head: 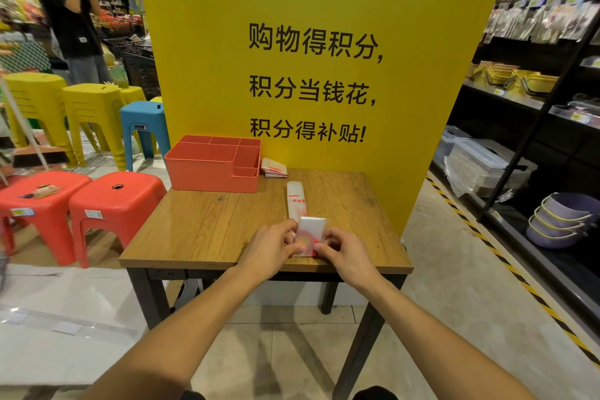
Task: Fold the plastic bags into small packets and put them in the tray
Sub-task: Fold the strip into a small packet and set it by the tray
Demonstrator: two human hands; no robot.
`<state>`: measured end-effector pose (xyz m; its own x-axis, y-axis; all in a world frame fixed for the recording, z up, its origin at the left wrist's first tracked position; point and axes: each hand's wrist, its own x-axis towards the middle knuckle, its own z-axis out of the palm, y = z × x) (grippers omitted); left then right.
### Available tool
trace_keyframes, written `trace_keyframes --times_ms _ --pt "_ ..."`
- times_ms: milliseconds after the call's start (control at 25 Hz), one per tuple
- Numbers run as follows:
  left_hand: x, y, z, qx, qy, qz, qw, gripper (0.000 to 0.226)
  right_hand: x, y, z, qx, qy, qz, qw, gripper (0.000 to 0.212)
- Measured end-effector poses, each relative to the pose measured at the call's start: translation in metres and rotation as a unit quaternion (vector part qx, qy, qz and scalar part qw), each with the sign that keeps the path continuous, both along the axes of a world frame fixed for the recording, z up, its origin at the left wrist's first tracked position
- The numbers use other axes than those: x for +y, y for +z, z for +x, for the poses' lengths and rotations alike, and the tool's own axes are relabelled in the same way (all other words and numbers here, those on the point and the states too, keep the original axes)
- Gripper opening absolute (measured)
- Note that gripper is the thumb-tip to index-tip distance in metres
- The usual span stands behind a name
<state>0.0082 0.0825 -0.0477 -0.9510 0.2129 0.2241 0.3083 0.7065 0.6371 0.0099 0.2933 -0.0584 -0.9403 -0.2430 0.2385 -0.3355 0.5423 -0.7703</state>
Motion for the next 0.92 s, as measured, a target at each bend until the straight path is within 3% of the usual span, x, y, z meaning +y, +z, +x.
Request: trace_keyframes --times_ms 80,240,440,600,800,920 --pt "0.000 0.001 -0.003 -0.029 0.019 0.014 0.999 0.018 -0.002 0.003 -0.004 -0.023 -0.014 -0.006 1.000 0.004" --pt "-0.002 0.004 -0.004 -0.062 0.029 0.042 0.997 0.016 -0.006 0.006 -0.006 -0.057 -0.016 -0.027 0.998 0.005" --pt "0.001 0.010 -0.002 -0.081 0.047 0.055 0.994 0.018 -0.004 0.005 -0.005 -0.044 0.014 -0.034 0.998 0.013" --pt "0.002 0.012 0.001 -0.091 0.068 0.058 0.992 0.018 -0.005 0.006 -0.004 -0.044 0.011 -0.022 0.999 0.003" --pt "0.001 0.011 0.000 -0.121 0.095 0.092 0.984 0.020 -0.012 0.004 -0.013 -0.066 -0.018 0.015 0.998 0.008" --pt "0.003 0.011 -0.007 -0.146 0.124 0.120 0.974 0.019 -0.019 0.007 -0.017 -0.101 -0.058 0.021 0.993 0.031"
